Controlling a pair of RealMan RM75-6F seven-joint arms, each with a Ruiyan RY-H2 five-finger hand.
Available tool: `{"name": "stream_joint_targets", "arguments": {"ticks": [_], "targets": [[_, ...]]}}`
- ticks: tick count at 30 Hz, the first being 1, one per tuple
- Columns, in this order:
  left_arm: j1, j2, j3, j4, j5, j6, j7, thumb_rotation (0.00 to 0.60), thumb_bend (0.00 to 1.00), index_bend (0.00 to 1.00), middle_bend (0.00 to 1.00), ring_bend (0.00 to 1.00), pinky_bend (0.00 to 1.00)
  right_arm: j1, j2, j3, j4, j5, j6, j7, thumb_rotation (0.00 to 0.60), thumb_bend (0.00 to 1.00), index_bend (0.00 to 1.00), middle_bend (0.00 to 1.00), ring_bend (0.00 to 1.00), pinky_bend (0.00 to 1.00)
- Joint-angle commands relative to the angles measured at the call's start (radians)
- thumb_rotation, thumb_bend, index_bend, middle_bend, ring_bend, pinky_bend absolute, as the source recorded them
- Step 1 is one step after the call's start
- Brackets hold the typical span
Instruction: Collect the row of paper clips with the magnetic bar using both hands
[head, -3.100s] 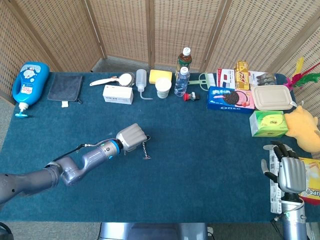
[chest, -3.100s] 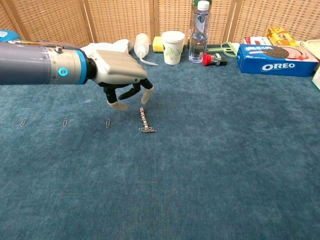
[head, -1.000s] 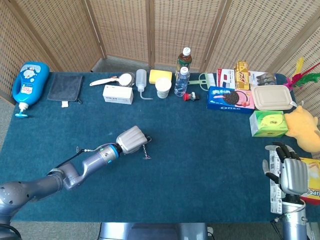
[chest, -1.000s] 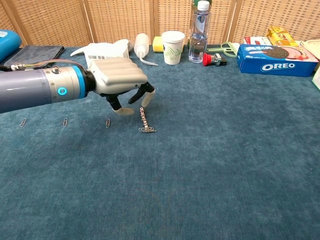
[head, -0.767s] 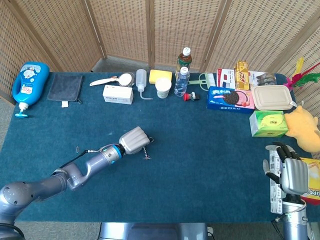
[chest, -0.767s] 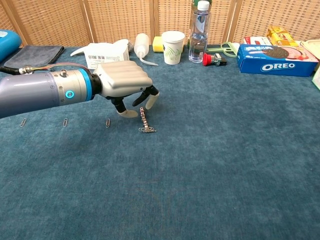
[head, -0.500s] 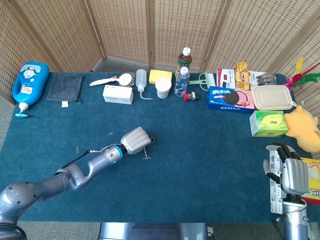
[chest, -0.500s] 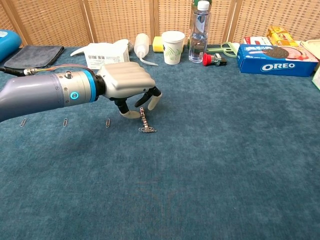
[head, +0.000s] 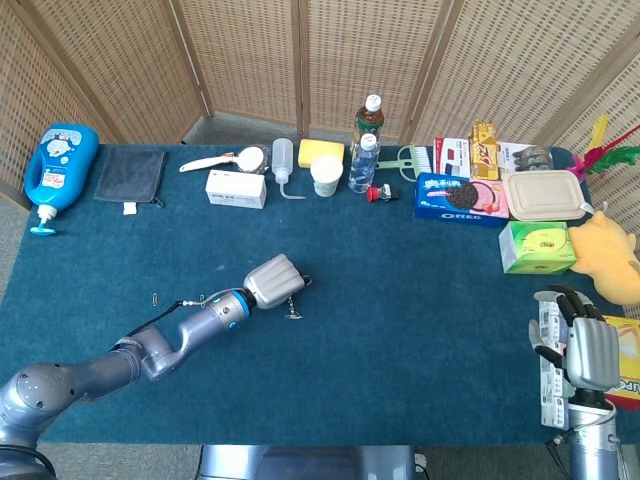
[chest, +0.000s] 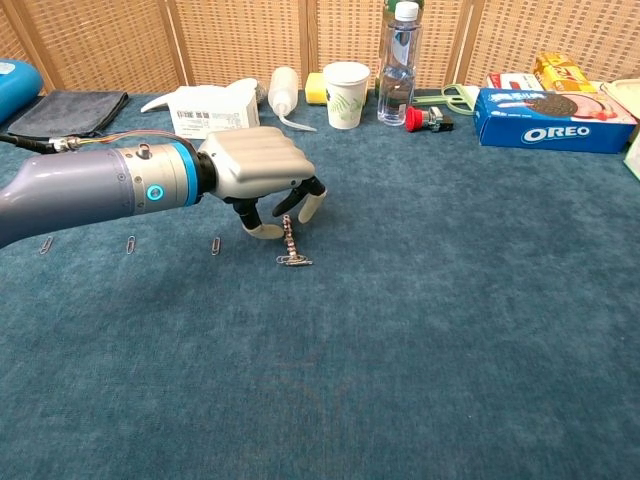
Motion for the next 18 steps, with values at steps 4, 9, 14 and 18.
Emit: {"name": "stream_joint_targets", "arguments": {"ticks": [4, 9, 14, 18], "targets": [[-0.003, 0.004, 0.003, -0.006, -0.001, -0.009, 0.002, 0.600, 0.56, 0.43, 0.57, 0.70, 0.75, -0.001, 0.000, 0.000, -0.001, 0.000, 0.000, 0.003, 0.600, 0.42, 0.36, 0.32, 0.27, 0.40], [-0.006, 0.006, 0.003, -0.013, -0.006, -0.020, 0.006, 0.600, 0.56, 0.42, 0.56, 0.69, 0.75, -0.002, 0.000, 0.000, -0.001, 0.001, 0.000, 0.003, 0.600, 0.42, 0.36, 0.32, 0.27, 0.40], [-0.013, 0.004, 0.003, -0.010, -0.006, -0.030, 0.014, 0.600, 0.56, 0.42, 0.56, 0.69, 0.75, -0.004, 0.001, 0.000, -0.003, -0.001, 0.004, 0.007, 0.600, 0.42, 0.36, 0.32, 0.27, 0.40], [-0.016, 0.007, 0.003, -0.016, -0.009, -0.039, 0.018, 0.600, 0.56, 0.42, 0.56, 0.69, 0.75, -0.006, 0.001, 0.000, -0.002, -0.001, 0.006, 0.009, 0.600, 0.42, 0.36, 0.32, 0.27, 0.40]]}}
